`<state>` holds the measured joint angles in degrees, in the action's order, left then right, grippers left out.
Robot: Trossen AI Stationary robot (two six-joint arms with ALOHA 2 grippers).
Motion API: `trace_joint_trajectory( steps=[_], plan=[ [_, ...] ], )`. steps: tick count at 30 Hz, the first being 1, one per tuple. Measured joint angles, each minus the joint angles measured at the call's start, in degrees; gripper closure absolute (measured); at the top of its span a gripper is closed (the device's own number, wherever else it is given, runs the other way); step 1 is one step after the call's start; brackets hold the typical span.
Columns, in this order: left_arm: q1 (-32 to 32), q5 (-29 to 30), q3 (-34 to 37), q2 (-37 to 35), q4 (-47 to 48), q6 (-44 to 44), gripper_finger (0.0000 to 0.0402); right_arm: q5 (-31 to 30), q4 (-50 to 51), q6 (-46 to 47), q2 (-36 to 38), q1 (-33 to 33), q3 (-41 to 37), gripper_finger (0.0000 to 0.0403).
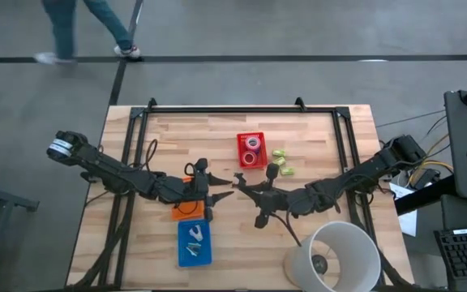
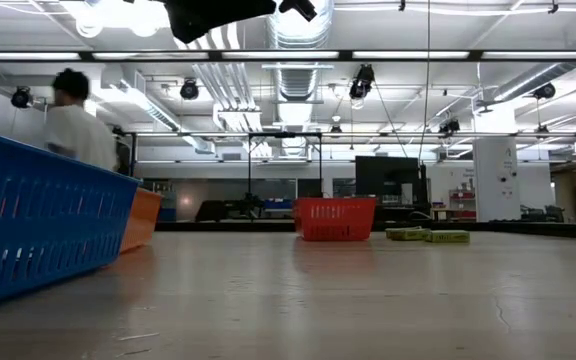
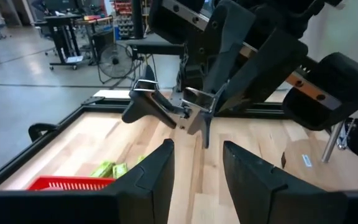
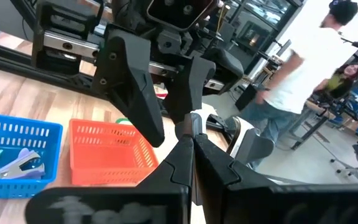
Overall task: Pick and place Stapler, Stapler remover, tape
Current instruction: Put the black staple remover into the blue bin
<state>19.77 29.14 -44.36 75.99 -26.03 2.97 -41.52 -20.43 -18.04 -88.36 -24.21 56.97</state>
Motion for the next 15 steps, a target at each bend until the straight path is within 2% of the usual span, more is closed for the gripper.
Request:
trace_joint_trajectory(
  steps=[7,15],
  plan=[
    [-0.04,-0.02,0.0,0.0,-0.55,0.51,0.0266,0.0,0.0,0.01,0.0,0.04,0.0,0.0395],
    [-0.09,-0.17,0.0,0.0,-0.91,0.56,0.0298,0.18,0.0,0.04,0.0,0.22,0.0,0.0395]
  ],
)
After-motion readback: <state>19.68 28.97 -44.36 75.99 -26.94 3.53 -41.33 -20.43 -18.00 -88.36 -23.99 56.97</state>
